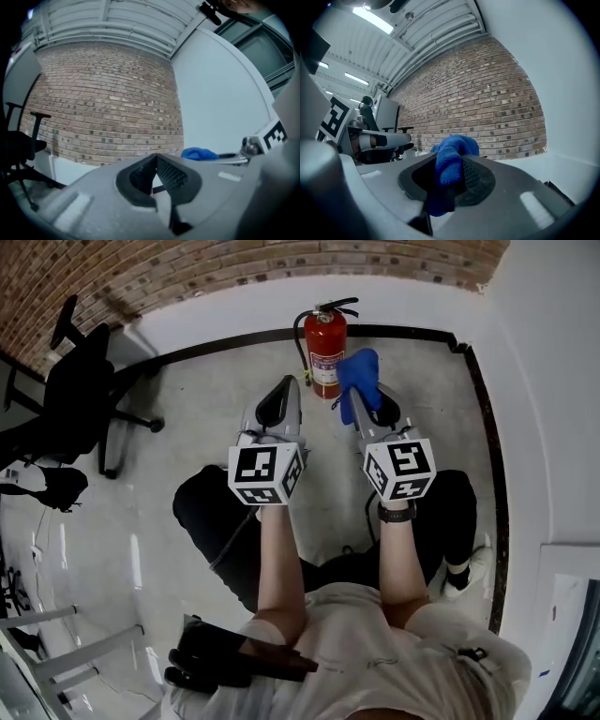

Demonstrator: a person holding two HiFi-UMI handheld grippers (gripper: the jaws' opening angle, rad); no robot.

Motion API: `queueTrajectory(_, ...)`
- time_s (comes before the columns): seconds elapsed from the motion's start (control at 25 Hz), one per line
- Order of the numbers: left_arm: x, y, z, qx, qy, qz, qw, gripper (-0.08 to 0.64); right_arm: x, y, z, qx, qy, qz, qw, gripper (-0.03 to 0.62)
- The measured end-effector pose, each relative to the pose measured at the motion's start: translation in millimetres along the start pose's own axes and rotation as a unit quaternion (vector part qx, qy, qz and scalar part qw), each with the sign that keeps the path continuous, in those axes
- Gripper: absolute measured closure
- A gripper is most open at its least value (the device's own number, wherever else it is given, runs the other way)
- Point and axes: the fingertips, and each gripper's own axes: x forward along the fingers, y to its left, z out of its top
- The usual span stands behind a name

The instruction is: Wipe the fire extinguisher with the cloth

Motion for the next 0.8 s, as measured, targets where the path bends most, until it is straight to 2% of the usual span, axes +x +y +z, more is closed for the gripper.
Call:
queueTrajectory(0.28,63.6,71.2,-2.1,-0.014,-0.005,-0.036,0.9992,0.56,89.1,-8.1,-20.1,-0.016,0.028,-0.04,0.999,0.511)
queueTrajectory(0.44,105.5,103.2,-12.1,-0.017,0.001,-0.056,0.9983,0.56,141.7,-25.7,-44.4,-0.041,0.063,-0.07,0.995,0.509)
queueTrajectory(0.64,152.4,142.8,-18.5,-0.015,0.003,-0.079,0.9968,0.56,212.4,-42.9,-81.4,-0.099,0.125,-0.11,0.981,0.509)
queueTrajectory(0.8,181.9,169.4,-24.4,-0.009,0.01,-0.104,0.9945,0.56,262.6,-54.2,-115.9,-0.14,0.194,-0.134,0.962,0.509)
